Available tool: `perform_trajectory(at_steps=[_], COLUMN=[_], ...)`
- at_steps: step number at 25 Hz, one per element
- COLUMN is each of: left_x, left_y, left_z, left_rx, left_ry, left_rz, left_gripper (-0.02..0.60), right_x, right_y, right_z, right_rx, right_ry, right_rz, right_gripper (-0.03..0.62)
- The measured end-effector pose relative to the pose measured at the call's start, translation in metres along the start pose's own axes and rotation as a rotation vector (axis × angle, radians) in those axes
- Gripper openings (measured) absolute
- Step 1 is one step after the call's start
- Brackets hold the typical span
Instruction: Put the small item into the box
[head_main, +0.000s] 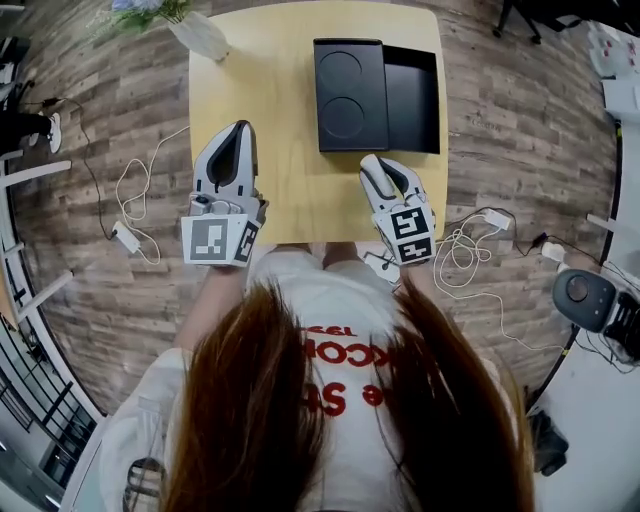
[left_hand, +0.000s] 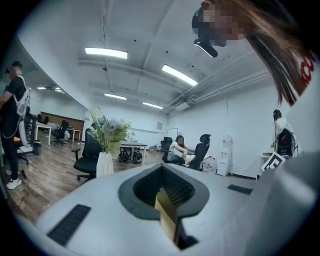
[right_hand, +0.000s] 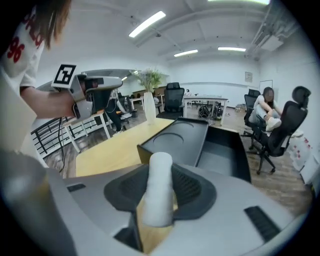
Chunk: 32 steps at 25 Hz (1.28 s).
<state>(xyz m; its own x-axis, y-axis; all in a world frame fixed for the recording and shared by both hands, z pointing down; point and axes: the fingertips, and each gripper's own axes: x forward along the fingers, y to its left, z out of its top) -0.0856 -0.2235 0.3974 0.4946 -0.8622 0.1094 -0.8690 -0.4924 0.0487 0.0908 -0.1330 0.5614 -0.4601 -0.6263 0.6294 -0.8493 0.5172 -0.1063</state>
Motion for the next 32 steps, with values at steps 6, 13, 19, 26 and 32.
perform_trajectory(at_steps=[6,13,19,26,32], left_x=[0.005,0.007,0.008,0.025,0.053], left_y=[0.004,0.010,0.014,0.001,-0.031], left_z=[0.035,0.069,0.083,0.091,0.092], left_rx=[0.022,0.044,0.053,0.053,0.043], left_ry=[-0.086,-0.161,-0.192,-0.204,-0.209], left_rz=[0.011,0.030,0.038,-0.008,-0.102], left_gripper=[0.006,0.006,0.006,0.006,0.006], right_x=[-0.035,-0.078,-0.101,-0.129,-0.157], right_y=[-0.023,-0.034,-0.035,-0.052,-0.081], right_z=[0.092,0.178,0.217,0.223,0.208], right_rx=[0.010,0.000,-0.016,0.004,0.047], right_ry=[-0.275,-0.517,-0.636,-0.687,-0.694], right_rz=[-0.059,-0.094,-0.105,-0.166,-0.268], right_gripper=[0.140,0.138,0.138,0.138,0.138])
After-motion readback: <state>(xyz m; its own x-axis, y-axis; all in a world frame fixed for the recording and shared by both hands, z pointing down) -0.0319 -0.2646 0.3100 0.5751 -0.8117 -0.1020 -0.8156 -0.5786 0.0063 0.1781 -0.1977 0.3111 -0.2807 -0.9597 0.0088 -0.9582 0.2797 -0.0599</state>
